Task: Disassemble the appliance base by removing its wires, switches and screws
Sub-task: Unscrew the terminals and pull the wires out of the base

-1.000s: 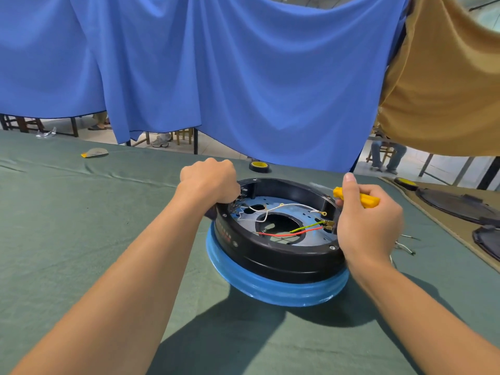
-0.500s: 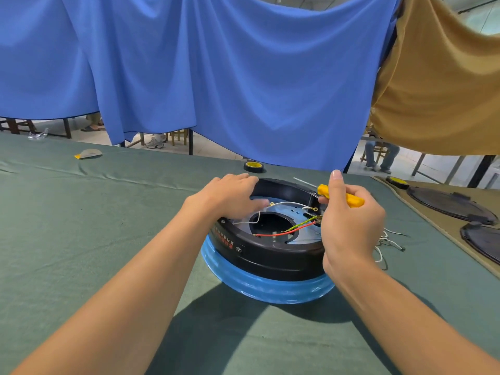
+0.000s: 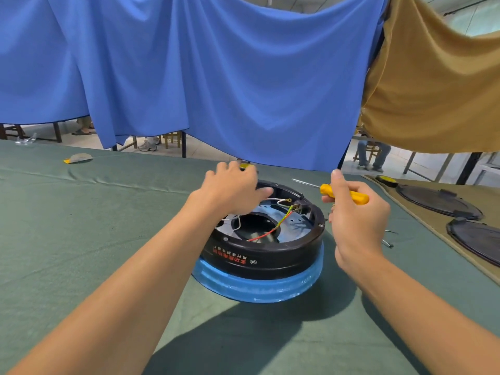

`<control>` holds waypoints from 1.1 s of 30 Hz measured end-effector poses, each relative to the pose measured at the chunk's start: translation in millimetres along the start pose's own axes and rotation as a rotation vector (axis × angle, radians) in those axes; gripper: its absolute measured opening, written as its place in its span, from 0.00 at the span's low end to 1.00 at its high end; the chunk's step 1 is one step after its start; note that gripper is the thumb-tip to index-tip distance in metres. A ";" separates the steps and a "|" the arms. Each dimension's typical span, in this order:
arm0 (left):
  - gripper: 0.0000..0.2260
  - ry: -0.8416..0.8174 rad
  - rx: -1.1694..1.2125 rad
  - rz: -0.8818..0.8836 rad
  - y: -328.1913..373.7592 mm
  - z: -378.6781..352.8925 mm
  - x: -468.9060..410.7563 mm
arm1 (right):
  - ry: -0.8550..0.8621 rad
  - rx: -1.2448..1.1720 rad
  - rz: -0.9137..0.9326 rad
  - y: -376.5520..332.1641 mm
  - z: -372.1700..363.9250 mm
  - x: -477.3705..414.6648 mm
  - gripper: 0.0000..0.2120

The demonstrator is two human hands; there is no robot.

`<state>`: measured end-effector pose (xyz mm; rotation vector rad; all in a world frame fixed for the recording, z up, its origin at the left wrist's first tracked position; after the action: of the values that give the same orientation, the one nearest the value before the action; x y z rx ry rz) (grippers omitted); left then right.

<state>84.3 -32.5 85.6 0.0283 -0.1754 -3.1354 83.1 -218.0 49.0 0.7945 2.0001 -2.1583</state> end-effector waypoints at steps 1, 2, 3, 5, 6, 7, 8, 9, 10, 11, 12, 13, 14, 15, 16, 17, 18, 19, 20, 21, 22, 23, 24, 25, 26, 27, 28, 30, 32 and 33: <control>0.30 -0.032 0.062 -0.114 7.6 0.1 0.7 | -0.041 0.040 0.044 -1.0 8.2 4.0 0.12; 0.32 -0.072 0.105 -0.206 15.4 -0.7 1.9 | -0.076 0.088 0.086 -2.1 16.7 8.5 0.10; 0.33 -0.099 0.121 -0.273 22.6 -2.4 2.9 | -0.100 0.142 0.122 -2.8 25.1 12.7 0.09; 0.36 -0.114 0.097 -0.335 32.6 -8.7 3.9 | -0.119 0.237 0.164 -2.5 39.1 20.9 0.08; 0.36 -0.121 0.081 -0.342 34.8 -13.3 3.9 | -0.123 0.263 0.168 -1.4 43.8 25.0 0.07; 0.37 -0.144 0.072 -0.334 35.6 -17.7 3.9 | -0.125 0.272 0.167 -0.1 47.3 28.8 0.07; 0.38 -0.181 0.075 -0.313 35.4 -21.6 3.6 | -0.126 0.267 0.165 1.1 49.6 32.1 0.06; 0.38 -0.222 0.087 -0.285 34.8 -24.4 3.5 | -0.129 0.263 0.168 2.2 50.6 34.8 0.06; 0.39 -0.252 0.094 -0.259 34.5 -26.3 3.3 | -0.134 0.269 0.183 3.1 51.0 36.6 0.06; 0.39 -0.268 0.092 -0.241 35.2 -27.6 3.6 | -0.138 0.287 0.209 3.5 50.8 38.0 0.06; 0.39 -0.274 0.084 -0.227 36.6 -29.1 3.8 | -0.144 0.308 0.238 3.1 50.0 39.1 0.06; 0.41 -0.280 0.076 -0.210 38.2 -30.5 5.0 | -0.150 0.326 0.266 2.5 48.6 40.0 0.06; 0.43 -0.284 0.067 -0.195 39.7 -31.8 6.2 | -0.155 0.342 0.290 2.1 47.2 41.0 0.06; 0.45 -0.285 0.057 -0.184 40.8 -32.0 7.4 | -0.158 0.358 0.313 2.4 45.9 41.7 0.05; 0.46 -0.286 0.044 -0.176 41.5 -31.5 8.6 | -0.160 0.379 0.335 3.3 44.7 42.4 0.05; 0.47 -0.290 0.021 -0.168 42.3 -30.8 10.3 | -0.162 0.403 0.355 4.3 43.7 42.9 0.05; 0.49 -0.300 -0.012 -0.164 42.6 -30.1 11.5 | -0.164 0.425 0.371 4.9 42.9 43.2 0.04; 0.51 -0.316 -0.062 -0.167 42.6 -30.1 12.6 | -0.165 0.440 0.383 5.4 42.5 43.1 0.04; 0.53 -0.336 -0.120 -0.173 43.2 -31.2 13.6 | -0.161 0.449 0.394 5.4 42.3 42.6 0.04; 0.50 -0.348 -0.158 -0.178 43.8 -32.7 14.3 | -0.154 0.456 0.404 5.4 42.3 42.0 0.04; 0.46 -0.342 -0.150 -0.177 45.4 -34.5 15.4 | -0.147 0.460 0.409 5.2 42.3 41.4 0.04; 0.43 -0.332 -0.123 -0.167 46.8 -36.0 16.2 | -0.144 0.459 0.410 5.1 42.5 40.4 0.04; 0.44 -0.331 -0.109 -0.154 47.3 -36.5 16.8 | -0.143 0.456 0.406 5.1 42.7 39.4 0.04; 0.46 -0.336 -0.117 -0.143 48.8 -36.5 18.3 | -0.145 0.454 0.401 4.9 42.9 38.3 0.04; 0.49 -0.342 -0.124 -0.131 50.0 -36.7 19.3 | -0.148 0.454 0.395 4.7 43.1 37.1 0.04; 0.50 -0.333 -0.110 -0.117 50.8 -36.7 19.5 | -0.153 0.452 0.389 4.6 43.3 36.2 0.04; 0.48 -0.311 -0.082 -0.099 51.0 -36.1 19.4 | -0.158 0.449 0.385 4.4 43.4 35.6 0.04; 0.43 -0.263 -0.026 -0.105 46.5 -32.1 14.6 | -0.163 0.445 0.385 4.3 43.2 35.7 0.04; 0.35 -0.228 -0.009 -0.194 39.4 -22.8 3.5 | -0.164 0.446 0.394 4.8 42.3 36.2 0.04; 0.30 -0.194 0.013 -0.239 36.2 -17.1 -3.5 | -0.164 0.446 0.397 5.2 42.0 36.5 0.04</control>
<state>88.1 -70.4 72.7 -0.2760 -0.2067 -3.3725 41.0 -248.7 28.8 0.9314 1.1730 -2.3457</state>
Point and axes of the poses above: each hand's wrist, its own x-axis away from the middle knuckle, its own z-axis out of the back of the hand, y = z × x, the point moved 1 cm from there along -x, towards the middle knuckle, and after that the axes turned 10 degrees about -y, right-handed, at the moved point
